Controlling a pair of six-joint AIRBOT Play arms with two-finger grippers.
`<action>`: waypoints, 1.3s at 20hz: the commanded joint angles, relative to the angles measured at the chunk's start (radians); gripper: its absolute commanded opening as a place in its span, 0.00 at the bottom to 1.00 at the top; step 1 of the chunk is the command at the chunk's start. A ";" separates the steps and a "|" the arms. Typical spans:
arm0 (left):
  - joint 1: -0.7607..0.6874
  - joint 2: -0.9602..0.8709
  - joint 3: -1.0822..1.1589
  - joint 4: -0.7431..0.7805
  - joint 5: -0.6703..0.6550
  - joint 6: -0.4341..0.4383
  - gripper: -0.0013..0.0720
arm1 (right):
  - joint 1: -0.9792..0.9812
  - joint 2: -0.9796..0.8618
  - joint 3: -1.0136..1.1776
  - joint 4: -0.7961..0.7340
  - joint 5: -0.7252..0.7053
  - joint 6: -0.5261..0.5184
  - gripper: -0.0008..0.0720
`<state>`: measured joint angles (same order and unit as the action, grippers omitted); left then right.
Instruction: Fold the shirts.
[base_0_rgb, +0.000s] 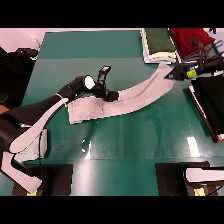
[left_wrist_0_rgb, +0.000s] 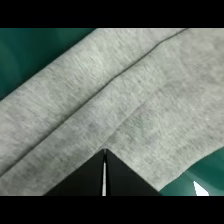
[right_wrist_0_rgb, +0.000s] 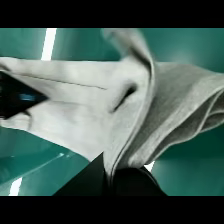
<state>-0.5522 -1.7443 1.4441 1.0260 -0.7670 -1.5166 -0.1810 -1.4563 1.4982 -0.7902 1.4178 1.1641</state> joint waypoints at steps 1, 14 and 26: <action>-0.009 -0.063 0.041 -0.064 0.019 0.008 0.05 | 0.108 0.079 0.075 0.073 -0.002 0.032 0.03; 0.159 0.051 0.146 0.060 -0.164 -0.030 0.05 | 0.497 0.074 0.129 0.118 -0.201 0.082 0.03; 0.559 0.538 0.163 0.306 -0.267 -0.015 0.05 | 0.903 -0.298 0.293 0.145 -0.504 -0.043 0.47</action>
<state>-0.0319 -1.2575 1.6058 1.3106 -0.9985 -1.5433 0.7029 -1.7054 1.7428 -0.5602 0.8818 1.0924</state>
